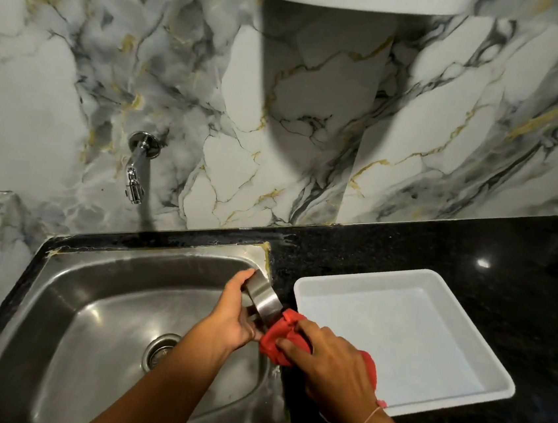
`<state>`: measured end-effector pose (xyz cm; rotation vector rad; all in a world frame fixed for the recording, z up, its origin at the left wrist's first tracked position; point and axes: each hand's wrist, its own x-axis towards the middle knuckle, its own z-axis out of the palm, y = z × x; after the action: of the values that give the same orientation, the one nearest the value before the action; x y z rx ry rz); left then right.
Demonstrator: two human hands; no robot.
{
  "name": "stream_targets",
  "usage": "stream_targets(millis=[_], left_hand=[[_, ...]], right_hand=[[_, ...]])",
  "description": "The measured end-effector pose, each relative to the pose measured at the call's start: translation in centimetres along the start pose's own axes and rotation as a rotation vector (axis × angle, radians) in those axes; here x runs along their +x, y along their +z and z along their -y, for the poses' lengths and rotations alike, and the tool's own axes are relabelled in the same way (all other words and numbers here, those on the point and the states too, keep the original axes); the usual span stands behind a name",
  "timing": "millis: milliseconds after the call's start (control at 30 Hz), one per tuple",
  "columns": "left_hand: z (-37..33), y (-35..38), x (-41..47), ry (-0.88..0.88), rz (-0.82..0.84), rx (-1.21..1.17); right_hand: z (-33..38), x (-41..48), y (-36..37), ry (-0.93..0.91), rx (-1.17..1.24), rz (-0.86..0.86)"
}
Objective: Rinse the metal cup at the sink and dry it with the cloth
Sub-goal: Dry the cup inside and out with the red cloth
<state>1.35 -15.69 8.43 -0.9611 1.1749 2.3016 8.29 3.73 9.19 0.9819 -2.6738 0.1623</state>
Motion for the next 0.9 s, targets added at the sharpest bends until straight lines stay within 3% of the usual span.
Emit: stream_targets(millis=[200,300,333,467,533,700,900], left_hand=[[-0.4,-1.8,0.7,-0.061,0.146,-0.19],[-1.2,-2.4,0.9,-0.074,0.213,-0.103],[-1.5,-2.4,0.8,-0.083,0.221,-0.049],[-1.8,-1.9,0.3,-0.06,0.145,0.062],[-1.6,-1.9,0.1,-0.038,0.132,0.047],[-0.7,0.0,0.2,0.017,0.143,0.069],[0.4,0.6,1.2,0.137,0.022,0.037]], right_hand=[[1.1,0.2,-0.2,0.102,0.082,-0.072],[1.2,-0.1,-0.8,0.157,0.213,-0.14],[1.1,-0.1,-1.0,0.227,0.351,-0.203],[-0.6,1.0,-2.1,0.743,1.267,-0.432],[-2.7,2.1,-2.9,0.872,1.453,-0.422],[-4.0,5.3,-3.1,0.943,1.49,-0.293],[-0.2,3.0,-0.4,0.98,1.424,-0.391]])
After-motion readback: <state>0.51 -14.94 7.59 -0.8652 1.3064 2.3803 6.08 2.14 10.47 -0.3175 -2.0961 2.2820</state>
